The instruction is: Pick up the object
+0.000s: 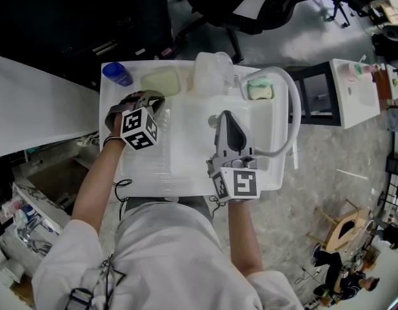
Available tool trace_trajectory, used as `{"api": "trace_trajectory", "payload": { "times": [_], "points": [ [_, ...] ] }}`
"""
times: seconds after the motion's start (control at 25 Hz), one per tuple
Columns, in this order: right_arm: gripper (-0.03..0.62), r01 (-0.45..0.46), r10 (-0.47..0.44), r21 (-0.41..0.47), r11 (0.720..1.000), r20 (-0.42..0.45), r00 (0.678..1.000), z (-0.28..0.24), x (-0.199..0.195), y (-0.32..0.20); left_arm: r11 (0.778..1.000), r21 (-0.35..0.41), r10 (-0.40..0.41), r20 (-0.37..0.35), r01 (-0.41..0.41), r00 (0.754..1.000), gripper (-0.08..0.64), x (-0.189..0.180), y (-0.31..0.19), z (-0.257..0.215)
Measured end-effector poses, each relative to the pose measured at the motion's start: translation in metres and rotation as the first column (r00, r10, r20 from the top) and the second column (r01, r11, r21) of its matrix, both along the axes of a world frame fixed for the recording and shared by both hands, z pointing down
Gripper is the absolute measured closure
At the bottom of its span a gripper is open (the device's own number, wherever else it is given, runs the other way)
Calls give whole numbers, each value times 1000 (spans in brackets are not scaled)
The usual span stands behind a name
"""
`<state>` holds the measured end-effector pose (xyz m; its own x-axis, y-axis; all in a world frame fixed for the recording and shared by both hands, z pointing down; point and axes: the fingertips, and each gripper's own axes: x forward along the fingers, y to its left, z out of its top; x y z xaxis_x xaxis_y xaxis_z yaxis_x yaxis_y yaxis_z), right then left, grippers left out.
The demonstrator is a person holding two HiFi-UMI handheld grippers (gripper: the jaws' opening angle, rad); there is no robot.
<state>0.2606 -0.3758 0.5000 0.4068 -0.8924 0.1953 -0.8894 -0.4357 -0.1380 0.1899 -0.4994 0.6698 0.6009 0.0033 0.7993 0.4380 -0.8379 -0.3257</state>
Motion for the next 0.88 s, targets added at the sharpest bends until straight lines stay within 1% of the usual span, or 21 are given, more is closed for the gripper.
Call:
{"api": "trace_trajectory", "payload": {
  "times": [0.24, 0.52, 0.64, 0.88],
  "points": [
    [586, 7, -7, 17, 1000, -12, 1000, -10, -7, 6, 998, -29, -49, -73, 47, 996, 529, -4, 8, -29],
    [586, 20, -20, 30, 999, -20, 1000, -23, -21, 17, 990, -71, -130, -166, 119, 977, 529, -18, 18, -69],
    [586, 37, -36, 36, 999, -35, 999, -30, -28, 21, 986, -82, -162, -205, 148, 965, 529, -28, 23, -86],
    [586, 60, -58, 61, 996, -27, 998, -46, -38, 32, 975, -98, -220, -298, 200, 929, 529, -46, 35, -129]
  ]
}}
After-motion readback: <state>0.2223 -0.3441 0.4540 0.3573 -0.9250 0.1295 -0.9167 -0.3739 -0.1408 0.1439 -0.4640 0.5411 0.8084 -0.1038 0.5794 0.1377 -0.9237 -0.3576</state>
